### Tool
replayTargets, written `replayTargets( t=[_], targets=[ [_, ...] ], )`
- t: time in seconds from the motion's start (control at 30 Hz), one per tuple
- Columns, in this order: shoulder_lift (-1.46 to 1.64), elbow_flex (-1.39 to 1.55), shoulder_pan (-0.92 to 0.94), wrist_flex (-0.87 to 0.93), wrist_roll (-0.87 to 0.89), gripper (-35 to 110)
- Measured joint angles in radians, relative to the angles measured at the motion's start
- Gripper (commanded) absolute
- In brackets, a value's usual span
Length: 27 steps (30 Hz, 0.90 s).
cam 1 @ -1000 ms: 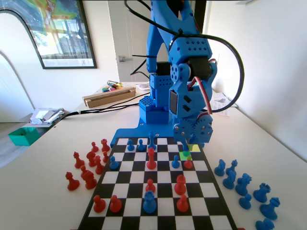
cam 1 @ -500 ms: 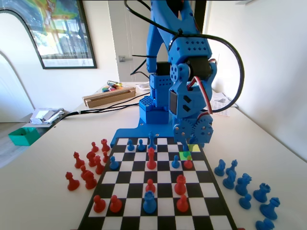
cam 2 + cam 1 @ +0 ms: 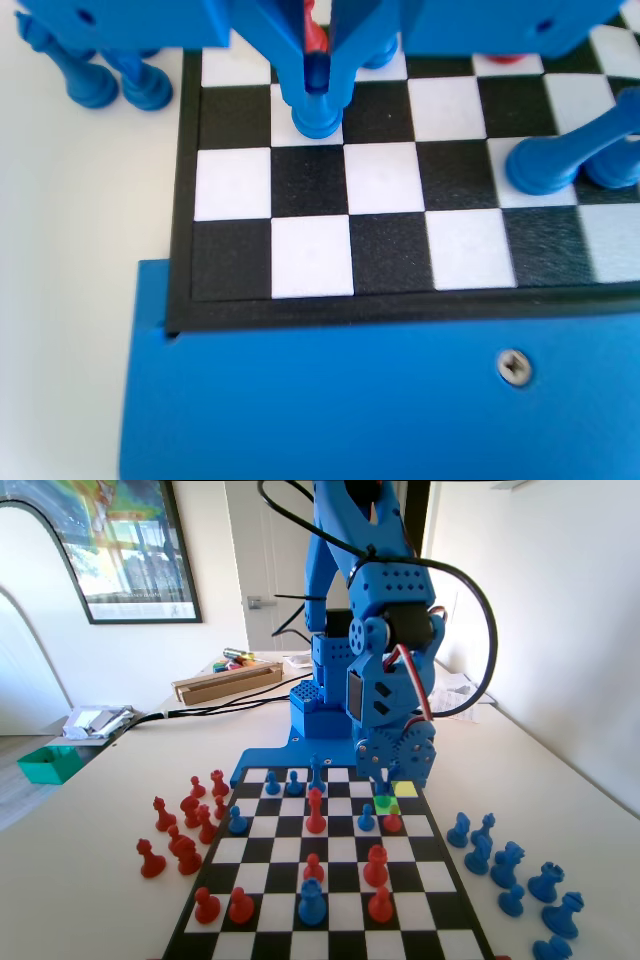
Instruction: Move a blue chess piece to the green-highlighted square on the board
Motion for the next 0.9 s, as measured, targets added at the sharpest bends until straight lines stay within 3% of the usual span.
replayTargets(
  t=[0.9],
  targets=[
    [0.0, -0.011, -0.008, 0.002, 0.018, 10]
  ],
)
